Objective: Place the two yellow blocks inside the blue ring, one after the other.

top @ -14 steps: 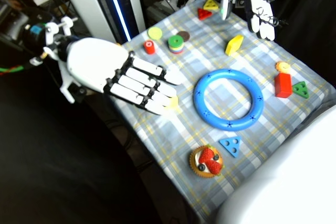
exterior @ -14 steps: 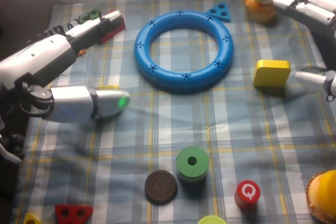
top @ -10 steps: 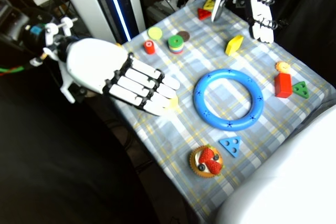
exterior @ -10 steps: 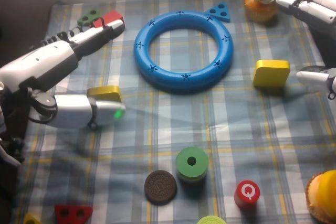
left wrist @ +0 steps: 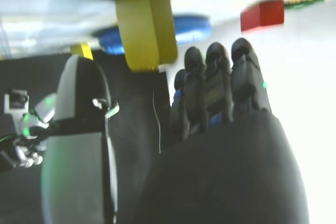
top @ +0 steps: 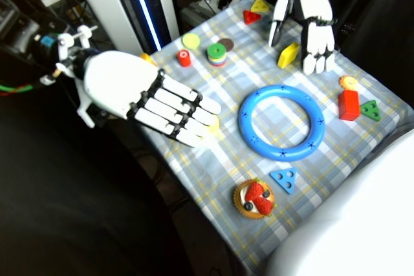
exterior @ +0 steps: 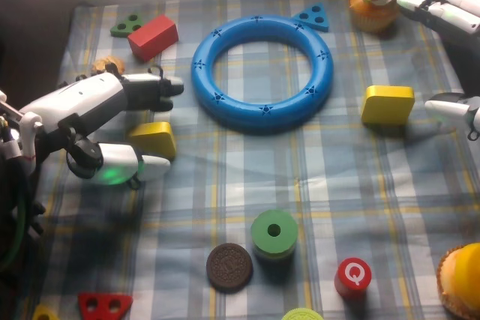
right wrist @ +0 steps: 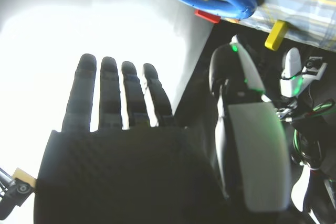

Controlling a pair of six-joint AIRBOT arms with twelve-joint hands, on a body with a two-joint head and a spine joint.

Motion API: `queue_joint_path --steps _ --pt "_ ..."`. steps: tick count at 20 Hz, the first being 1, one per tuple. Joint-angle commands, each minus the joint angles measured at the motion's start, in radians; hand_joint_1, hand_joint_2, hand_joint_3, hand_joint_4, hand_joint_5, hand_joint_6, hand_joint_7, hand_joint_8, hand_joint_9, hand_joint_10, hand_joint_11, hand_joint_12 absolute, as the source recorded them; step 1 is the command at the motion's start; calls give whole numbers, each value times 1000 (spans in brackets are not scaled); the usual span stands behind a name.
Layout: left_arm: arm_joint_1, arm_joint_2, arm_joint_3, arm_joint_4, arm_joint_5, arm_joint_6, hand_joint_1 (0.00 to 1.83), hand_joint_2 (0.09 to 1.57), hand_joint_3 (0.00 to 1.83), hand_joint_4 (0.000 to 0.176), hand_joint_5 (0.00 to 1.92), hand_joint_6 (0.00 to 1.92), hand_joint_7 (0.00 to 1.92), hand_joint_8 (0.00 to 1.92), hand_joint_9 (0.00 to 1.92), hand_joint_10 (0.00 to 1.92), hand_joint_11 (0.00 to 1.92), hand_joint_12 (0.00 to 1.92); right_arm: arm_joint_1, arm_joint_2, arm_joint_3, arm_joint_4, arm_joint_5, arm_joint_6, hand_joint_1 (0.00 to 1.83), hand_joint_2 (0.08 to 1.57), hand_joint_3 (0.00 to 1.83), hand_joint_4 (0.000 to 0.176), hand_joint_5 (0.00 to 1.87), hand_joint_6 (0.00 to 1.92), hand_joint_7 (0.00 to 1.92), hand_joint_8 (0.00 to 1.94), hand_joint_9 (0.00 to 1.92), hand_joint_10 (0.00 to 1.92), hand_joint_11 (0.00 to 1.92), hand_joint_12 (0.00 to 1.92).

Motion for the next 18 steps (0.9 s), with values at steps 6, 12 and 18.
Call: queue_joint_path --steps 6,12,18 --pt "-30 4 -10 -15 -118 61 1223 1132 1 0 913 964 990 1115 794 638 0 1593 -2 -1 2 -9 118 4 486 1300 7 0 0 0 0 0 0 0 0 34" --pt "-130 26 -31 66 -177 57 1231 1198 0 0 842 919 834 1512 604 1479 0 1834 -3 -1 2 -9 120 7 476 1300 0 0 0 0 0 0 0 0 0 0" --pt "-337 -159 149 74 35 90 1217 1214 2 0 792 1068 821 1514 555 1662 0 1921 -4 -1 2 -9 124 7 495 1293 0 0 0 0 0 0 0 0 0 0"
